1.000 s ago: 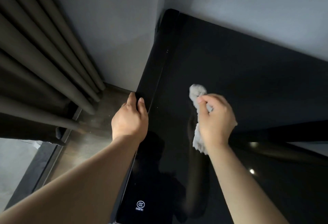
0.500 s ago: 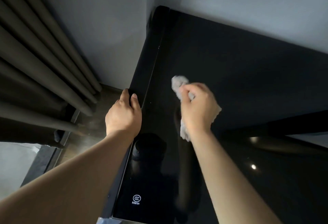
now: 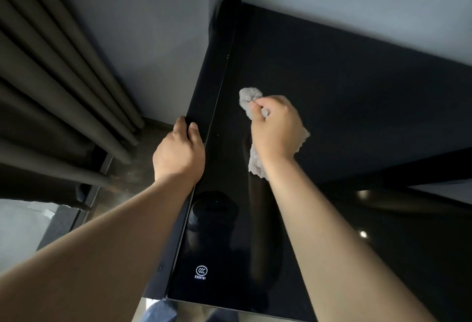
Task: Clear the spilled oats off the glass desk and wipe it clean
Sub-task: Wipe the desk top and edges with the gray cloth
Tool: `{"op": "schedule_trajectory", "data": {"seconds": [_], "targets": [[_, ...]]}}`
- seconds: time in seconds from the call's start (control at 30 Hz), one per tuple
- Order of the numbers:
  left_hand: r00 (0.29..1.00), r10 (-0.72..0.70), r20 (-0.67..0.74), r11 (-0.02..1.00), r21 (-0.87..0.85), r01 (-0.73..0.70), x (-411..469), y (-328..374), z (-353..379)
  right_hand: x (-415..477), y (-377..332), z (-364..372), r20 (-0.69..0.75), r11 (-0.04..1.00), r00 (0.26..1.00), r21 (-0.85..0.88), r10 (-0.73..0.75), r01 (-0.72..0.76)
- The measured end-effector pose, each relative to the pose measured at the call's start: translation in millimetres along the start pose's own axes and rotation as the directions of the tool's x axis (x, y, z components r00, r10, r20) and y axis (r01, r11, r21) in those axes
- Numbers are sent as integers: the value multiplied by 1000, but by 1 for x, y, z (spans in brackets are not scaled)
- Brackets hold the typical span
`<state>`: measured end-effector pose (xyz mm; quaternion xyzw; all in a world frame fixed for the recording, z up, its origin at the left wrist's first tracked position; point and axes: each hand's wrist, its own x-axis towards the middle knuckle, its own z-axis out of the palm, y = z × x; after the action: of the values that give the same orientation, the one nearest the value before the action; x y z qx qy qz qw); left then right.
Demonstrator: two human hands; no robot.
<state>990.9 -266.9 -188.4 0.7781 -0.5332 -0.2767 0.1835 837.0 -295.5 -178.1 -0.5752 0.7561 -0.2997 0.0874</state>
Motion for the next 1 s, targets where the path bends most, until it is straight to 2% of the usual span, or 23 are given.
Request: {"op": "schedule_trajectory", "data": {"seconds": [0.07, 0.13, 0.2, 0.27, 0.37, 0.43, 0.53, 0.63, 0.67, 0.7, 0.77, 0.83, 0.9, 1.0], "targets": [[1000, -9, 20, 999, -49, 10, 1, -2, -2, -31, -3, -3, 76, 991, 989, 43, -130, 127], [999, -11, 40, 987, -162, 18, 1, -6, -5, -59, 2, -18, 167, 957, 951, 178, -260, 231], [997, -6, 75, 965, -262, 26, -3, -13, -12, -78, 6, -37, 291, 933, 907, 285, -303, 220], [995, 5, 105, 960, -279, 25, -15, -24, -17, -80, 6, -46, 353, 942, 898, 295, -262, 159], [995, -2, 103, 961, -276, 30, -42, -50, -19, -46, -11, -29, 145, 978, 986, 203, -80, 50], [992, -11, 125, 955, -292, 47, -54, -60, -19, -18, -31, -6, 71, 993, 997, 112, 24, -32], [990, -20, 137, 946, -318, 63, -57, -65, -17, -27, -41, 13, 164, 999, 986, 5, -34, 33], [991, -33, 128, 944, -322, 73, -55, -65, -16, -79, -27, -12, 312, 968, 918, 129, -244, 213], [992, -35, 122, 947, -314, 72, -55, -64, -16, -92, -21, -24, 380, 958, 883, 187, -277, 220], [993, -35, 115, 949, -306, 69, -56, -64, -16, -101, -16, -36, 457, 956, 847, 230, -271, 182], [994, -31, 103, 953, -296, 60, -57, -62, -18, -110, -10, -53, 575, 953, 796, 301, -190, 10], [995, -28, 93, 957, -284, 54, -57, -61, -18, -112, -9, -62, 540, 909, 836, 390, -97, -146], [997, -27, 79, 964, -261, 46, -57, -60, -17, -106, -12, -65, 371, 873, 928, 457, -14, -170], [998, -31, 50, 971, -235, 42, -57, -60, -16, -71, -5, -62, 133, 931, 984, 331, 116, -154]]}}
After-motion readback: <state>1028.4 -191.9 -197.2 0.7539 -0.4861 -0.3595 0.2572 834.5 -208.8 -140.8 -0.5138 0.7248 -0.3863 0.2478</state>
